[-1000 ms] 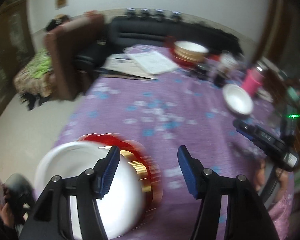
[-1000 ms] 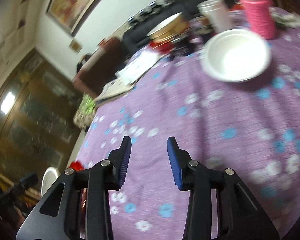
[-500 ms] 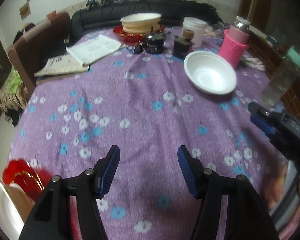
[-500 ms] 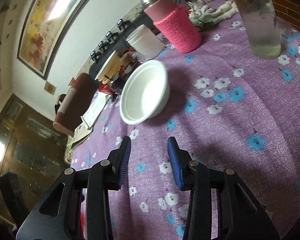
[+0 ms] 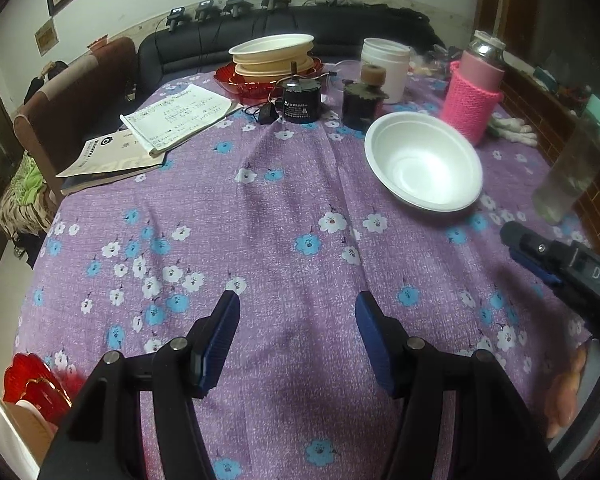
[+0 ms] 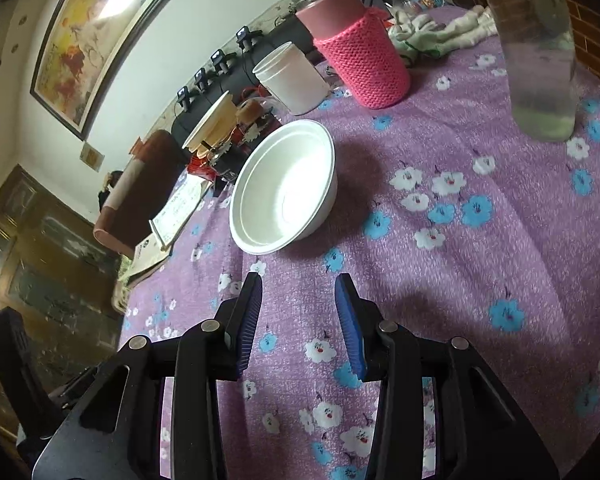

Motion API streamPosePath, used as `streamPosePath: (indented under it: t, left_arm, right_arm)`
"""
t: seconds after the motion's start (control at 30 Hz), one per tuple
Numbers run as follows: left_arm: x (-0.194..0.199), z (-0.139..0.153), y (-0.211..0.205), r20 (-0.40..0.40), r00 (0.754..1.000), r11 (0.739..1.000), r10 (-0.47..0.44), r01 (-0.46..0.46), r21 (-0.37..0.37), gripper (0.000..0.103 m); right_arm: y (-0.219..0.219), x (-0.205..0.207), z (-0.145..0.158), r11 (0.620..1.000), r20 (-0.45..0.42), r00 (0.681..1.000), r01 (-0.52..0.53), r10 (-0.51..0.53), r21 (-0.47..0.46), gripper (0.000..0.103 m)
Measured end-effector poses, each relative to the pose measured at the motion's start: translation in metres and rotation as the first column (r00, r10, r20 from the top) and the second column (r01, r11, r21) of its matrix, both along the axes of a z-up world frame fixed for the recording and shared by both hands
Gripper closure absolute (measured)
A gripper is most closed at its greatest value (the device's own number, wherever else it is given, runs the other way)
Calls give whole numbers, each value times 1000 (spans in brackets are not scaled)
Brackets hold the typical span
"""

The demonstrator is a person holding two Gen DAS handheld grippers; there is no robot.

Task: Organize plates and bowls
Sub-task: 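Move both grippers toward the small white foam bowl, then position both open grippers around the rim of the small white foam bowl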

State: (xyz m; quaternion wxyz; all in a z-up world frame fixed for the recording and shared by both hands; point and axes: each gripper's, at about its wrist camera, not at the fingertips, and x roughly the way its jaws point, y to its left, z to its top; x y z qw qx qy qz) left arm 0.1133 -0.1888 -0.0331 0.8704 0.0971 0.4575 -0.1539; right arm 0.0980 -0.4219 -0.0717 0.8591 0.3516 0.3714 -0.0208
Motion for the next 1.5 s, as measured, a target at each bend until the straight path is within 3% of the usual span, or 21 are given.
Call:
streamPosePath:
  t: [0.3,0.43,0.5,0.7,0.8,0.93,1.03,1.3,1.4,1.5]
  left_arm:
    - [21,-11,-13,-34,999,1000,12,-12,19,43]
    - [59,-4,-24,-44,997,998,66,-66,0,43]
    - [79,0,-31,-39,994,995,98,-99,-8,43]
    - [114,-4,-45,-77,983,975,169,-178,-136,43]
    - [125,-11,-53,-104,976,965,194,-209,-160,43]
    - [130,-17,-61,-95,980,974,175,-187,-129,43]
    - [133,-15,-53,-113,982,966,150,-170,-193,43]
    - [142,-26,-54,-165,981,959,102,-141,-245,40]
    - [144,-31,-55,-221,974,943,59,-127,-306,40]
    - [142,-32,-59,-219,975,940,44,-114,-322,40]
  right_arm:
    - [-21,46,32,994,-26,999,43,-46,-103,66]
    - [-35,70,37,990,-60,990,123,-127,-68,65]
    - [-42,75,31,987,-54,986,161,-160,2,65]
    - [-51,79,7,983,-78,981,181,-179,22,65]
    - [-59,77,5,980,-71,977,200,-199,11,65]
    - [-61,77,5,978,-70,976,207,-206,-1,65]
    - [-57,81,2,983,-88,979,183,-182,2,65]
    - [-54,82,-4,984,-98,979,179,-177,10,65]
    - [-52,83,-6,985,-104,980,173,-171,15,65]
    - [-52,83,-7,984,-104,979,179,-176,19,65]
